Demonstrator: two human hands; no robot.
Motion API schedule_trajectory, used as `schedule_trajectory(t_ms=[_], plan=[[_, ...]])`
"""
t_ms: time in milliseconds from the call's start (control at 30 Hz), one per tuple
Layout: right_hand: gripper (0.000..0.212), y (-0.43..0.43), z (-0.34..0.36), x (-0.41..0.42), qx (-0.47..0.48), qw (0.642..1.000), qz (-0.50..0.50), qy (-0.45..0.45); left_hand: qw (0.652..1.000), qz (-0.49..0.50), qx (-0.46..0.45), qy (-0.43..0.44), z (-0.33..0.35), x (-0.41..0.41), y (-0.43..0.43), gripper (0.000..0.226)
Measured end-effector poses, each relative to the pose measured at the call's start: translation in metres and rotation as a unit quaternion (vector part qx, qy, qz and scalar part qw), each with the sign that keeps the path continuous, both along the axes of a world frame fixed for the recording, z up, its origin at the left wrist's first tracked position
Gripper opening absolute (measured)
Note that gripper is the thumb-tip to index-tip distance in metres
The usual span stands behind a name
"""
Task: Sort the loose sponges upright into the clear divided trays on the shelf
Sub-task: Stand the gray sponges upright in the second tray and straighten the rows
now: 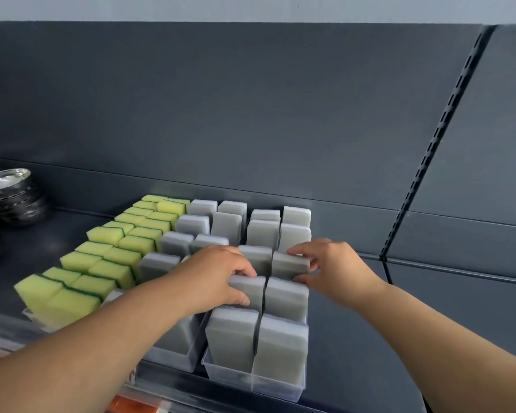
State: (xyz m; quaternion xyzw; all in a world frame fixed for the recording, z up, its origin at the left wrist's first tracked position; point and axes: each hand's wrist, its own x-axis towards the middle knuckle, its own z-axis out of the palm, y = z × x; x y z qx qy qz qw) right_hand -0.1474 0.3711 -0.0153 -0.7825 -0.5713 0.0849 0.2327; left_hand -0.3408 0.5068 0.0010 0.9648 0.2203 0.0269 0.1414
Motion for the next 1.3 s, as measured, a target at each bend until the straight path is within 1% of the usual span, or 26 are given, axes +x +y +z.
schedule_trajectory(t_ms=[267,400,433,467,533,567,600,667,733,967,1067,1167,1233,1300], plan=[[0.046,0.003,-0.006,0.000,-0.019,0.999,-0.019,0.019,1.000,0.019,-0.008,0.003,0.004,-0.005,-0.005,0.043],[0.057,-0.009,0.007,0.003,-0.036,0.999,-0.029,0.029,1.000,0.015,-0.011,0.006,0.006,-0.006,-0.005,0.047],[0.056,-0.014,0.012,0.003,-0.031,0.998,-0.040,0.034,1.000,0.013,-0.013,0.007,0.007,-0.006,-0.005,0.048],[0.050,-0.019,0.017,0.003,-0.012,0.998,-0.054,0.038,1.000,0.013,-0.015,0.008,0.007,-0.006,-0.004,0.048],[0.031,-0.026,0.024,-0.004,0.049,0.995,-0.075,0.039,1.000,0.016,-0.025,0.007,0.008,-0.007,-0.003,0.049],[0.025,-0.029,0.026,-0.009,0.060,0.995,-0.074,0.043,0.999,0.017,-0.029,0.007,0.008,-0.007,-0.003,0.049],[0.024,-0.031,0.026,-0.016,0.048,0.996,-0.062,0.051,0.999,0.016,-0.030,0.009,0.008,-0.007,-0.003,0.049],[0.035,-0.032,0.023,-0.028,-0.007,0.997,-0.029,0.067,1.000,0.009,-0.026,0.013,0.008,-0.006,-0.003,0.049],[0.043,-0.031,0.017,-0.034,-0.047,0.997,-0.016,0.064,1.000,0.004,-0.024,0.019,0.008,-0.005,-0.003,0.047],[0.042,-0.029,0.012,-0.038,-0.041,0.997,-0.021,0.059,0.999,-0.021,-0.023,0.037,0.009,-0.002,0.001,0.046],[0.040,-0.031,0.018,-0.033,-0.025,0.995,-0.026,0.088,0.999,-0.030,-0.040,0.018,0.016,-0.005,0.004,0.047],[0.025,-0.026,0.030,-0.018,0.044,0.990,-0.070,0.119,0.998,-0.012,-0.056,-0.035,0.031,0.000,0.014,0.040],[0.019,-0.016,0.035,-0.001,0.066,0.987,-0.099,0.112,0.995,0.006,-0.045,-0.085,0.038,0.012,0.025,0.032],[0.024,-0.001,0.033,0.017,0.054,0.988,-0.112,0.091,0.994,0.019,-0.012,-0.110,0.040,0.033,0.038,0.028]])
